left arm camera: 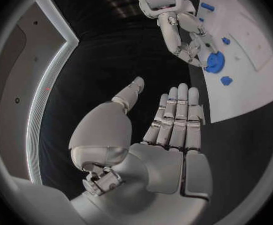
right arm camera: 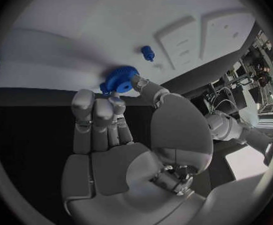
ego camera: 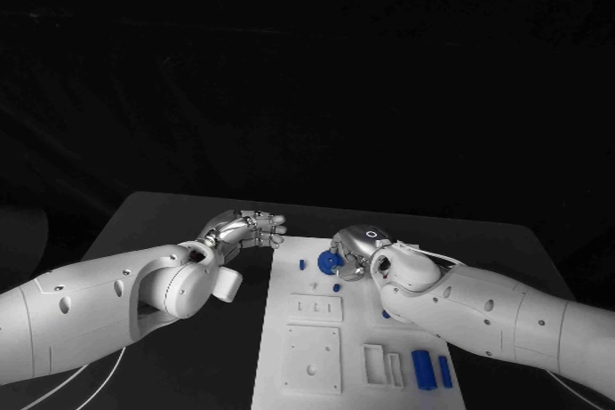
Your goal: Assemble the parts on the task board
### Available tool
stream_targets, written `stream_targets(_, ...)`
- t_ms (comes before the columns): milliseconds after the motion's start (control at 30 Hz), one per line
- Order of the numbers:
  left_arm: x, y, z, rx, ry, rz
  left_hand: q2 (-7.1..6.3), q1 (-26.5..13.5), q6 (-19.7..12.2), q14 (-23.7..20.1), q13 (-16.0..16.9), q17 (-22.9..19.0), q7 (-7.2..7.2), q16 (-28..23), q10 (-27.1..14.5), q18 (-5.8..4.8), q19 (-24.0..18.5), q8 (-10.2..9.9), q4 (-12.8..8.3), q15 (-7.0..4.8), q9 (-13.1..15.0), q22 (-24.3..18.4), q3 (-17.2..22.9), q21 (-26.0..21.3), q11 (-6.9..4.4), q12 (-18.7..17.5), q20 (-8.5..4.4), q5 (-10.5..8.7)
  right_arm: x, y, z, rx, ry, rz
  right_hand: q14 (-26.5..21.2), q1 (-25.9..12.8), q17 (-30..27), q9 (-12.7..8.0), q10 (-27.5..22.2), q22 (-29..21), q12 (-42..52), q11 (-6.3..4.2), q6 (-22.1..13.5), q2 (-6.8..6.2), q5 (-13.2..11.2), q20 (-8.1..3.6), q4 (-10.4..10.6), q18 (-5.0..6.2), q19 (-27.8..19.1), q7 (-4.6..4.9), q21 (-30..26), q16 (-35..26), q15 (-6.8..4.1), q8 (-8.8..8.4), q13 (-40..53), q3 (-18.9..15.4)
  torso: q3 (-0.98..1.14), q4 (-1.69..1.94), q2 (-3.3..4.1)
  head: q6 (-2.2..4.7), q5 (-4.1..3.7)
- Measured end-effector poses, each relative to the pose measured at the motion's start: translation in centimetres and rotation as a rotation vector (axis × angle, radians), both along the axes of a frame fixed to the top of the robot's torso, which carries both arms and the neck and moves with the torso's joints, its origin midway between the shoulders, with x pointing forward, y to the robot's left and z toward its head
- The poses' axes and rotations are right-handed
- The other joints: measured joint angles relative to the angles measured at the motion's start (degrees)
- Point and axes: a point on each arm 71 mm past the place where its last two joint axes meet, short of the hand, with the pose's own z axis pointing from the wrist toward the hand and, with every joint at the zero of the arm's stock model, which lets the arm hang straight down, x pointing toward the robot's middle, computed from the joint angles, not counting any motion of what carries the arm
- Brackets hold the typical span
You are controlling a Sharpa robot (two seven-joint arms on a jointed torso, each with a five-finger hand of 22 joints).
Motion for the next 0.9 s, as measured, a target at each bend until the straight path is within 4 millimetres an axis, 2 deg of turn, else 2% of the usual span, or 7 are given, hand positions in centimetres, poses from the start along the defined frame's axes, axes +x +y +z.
stream_targets(600, 0.02, 0.01, -0.03, 0.001, 0.001, 0.0, 0.0, 0.0, 0.0, 0.0, 0.0, -0.01, 0.0, 0.0, 0.0, -0.13, 0.0, -0.24, -0.18, 0.0, 0.0, -0.01, 0.18, 0.0, 0.0, 0.0, 0.0, 0.0, -0.12, -0.73, -0.1, 0.008, 0.022, 0.0, 0.18, -0.04, 0.15, 0.06, 0.2, 0.0, 0.0, 0.2, -0.31, -0.04, 0.0, -0.25, -0.52, -0.01, -0.17, 0.27, 0.0, 0.0, 0.23, -0.15, 0.0, -0.83, 0.01, -0.05, 0.01, 0.23, 0.47)
stream_targets(633, 0.02, 0.01, -0.03, 0.001, 0.001, 0.001, 0.0, 0.0, 0.0, 0.0, 0.0, -0.01, 0.0, 0.0, 0.0, -0.14, 0.0, -0.24, -0.18, 0.0, 0.0, -0.01, 0.18, 0.0, 0.0, 0.0, 0.0, 0.0, -0.1, -0.72, -0.09, 0.007, 0.024, 0.0, 0.18, 0.11, 0.14, 0.03, 0.18, 0.0, 0.0, 0.22, -0.32, -0.02, 0.97, -0.25, -0.57, -0.01, -0.17, 0.26, 0.0, 0.0, 0.24, -0.15, -0.02, -0.79, 0.01, -0.05, 0.01, 0.23, 0.47)
stream_targets(700, 0.02, 0.0, -0.03, 0.001, 0.001, 0.0, 0.0, 0.0, 0.0, 0.0, 0.0, 0.0, 0.0, 0.0, 0.0, -0.34, 0.0, -0.24, -0.18, 0.0, 0.0, -0.01, 0.18, 0.0, 0.0, 0.0, 0.0, 0.0, -0.07, -0.73, -0.09, 0.006, 0.026, 0.0, -0.1, 1.55, 0.25, -0.03, -0.01, 0.0, 0.0, 0.41, -0.32, -0.24, 9.23, -0.25, -0.98, -0.01, -0.17, 0.26, -0.27, 0.0, 0.52, -0.15, -0.1, 0.96, 0.02, -0.05, 0.01, 0.24, 0.47)
stream_targets(733, 0.02, -0.01, -0.03, 0.001, 0.001, 0.0, 0.0, 0.0, 0.0, 0.0, 0.0, -0.01, 0.0, 0.0, 0.0, -0.35, 0.0, -0.24, -0.18, 0.0, 0.0, -0.01, 0.18, 0.0, 0.0, 0.0, 0.0, 0.0, -0.05, -0.74, -0.09, 0.006, 0.028, 0.0, -0.11, 2.94, 0.32, -0.03, -0.23, 0.0, 0.0, 0.64, -0.33, 1.13, 16.25, -0.35, -1.52, -0.01, -0.27, 0.26, -0.47, 0.0, 0.53, -0.32, -0.1, 3.08, 0.02, -0.06, 0.01, 0.24, 0.47)
stream_targets(800, 0.01, -0.04, -0.03, 0.001, 0.001, 0.0, 0.0, 0.0, 0.0, 0.0, 0.0, 0.0, 0.0, 0.0, 0.0, -0.35, 0.0, -0.24, -0.18, 0.0, 0.0, -0.01, 0.18, 0.0, 0.0, 0.0, 0.0, 0.0, -0.02, -0.78, -0.09, 0.005, 0.03, -0.001, -0.12, 3.79, 0.45, -0.02, -0.41, 0.0, 0.0, 0.81, -0.53, 2.54, 26.41, -0.47, -3.11, -0.04, -0.4, 0.23, -0.47, 0.0, 0.54, -0.33, -0.1, 4.65, 0.01, -0.08, 0.01, 0.24, 0.47)
stream_targets(833, 0.0, -0.04, -0.03, 0.001, 0.001, -0.001, 0.0, 0.0, 0.0, 0.0, 0.0, 0.02, 0.0, 0.0, 0.0, -0.35, 0.0, -0.24, -0.18, 0.0, 0.0, -0.01, 0.18, 0.0, 0.0, 0.0, 0.0, 0.0, -0.01, -0.79, -0.09, 0.004, 0.031, 0.0, -0.13, 3.6, 0.5, -0.02, -0.41, 0.0, 0.0, 0.81, -0.64, 3.41, 29.15, -0.47, -4.2, -0.06, -0.4, 0.16, -0.47, 0.0, 0.55, -0.5, -0.1, 4.89, 0.02, -0.08, 0.01, 0.24, 0.47)
stream_targets(900, 0.0, -0.04, -0.03, 0.001, 0.001, -0.001, 0.0, 0.0, 0.0, 0.0, 0.0, 0.04, 0.0, 0.0, 0.0, -0.36, 0.0, -0.24, -0.18, 0.0, 0.0, -0.01, 0.18, 0.0, 0.0, 0.0, 0.0, 0.0, 0.0, -0.86, -0.11, 0.003, 0.034, 0.0, -0.14, 2.67, 0.54, -0.14, -0.41, 0.0, 0.0, 0.81, -0.71, 4.82, 32.19, -0.47, -6.14, -0.08, -0.41, 0.22, -0.36, 0.0, 0.55, -0.61, -0.21, 5.56, 0.02, -0.09, 0.01, 0.24, 0.42)
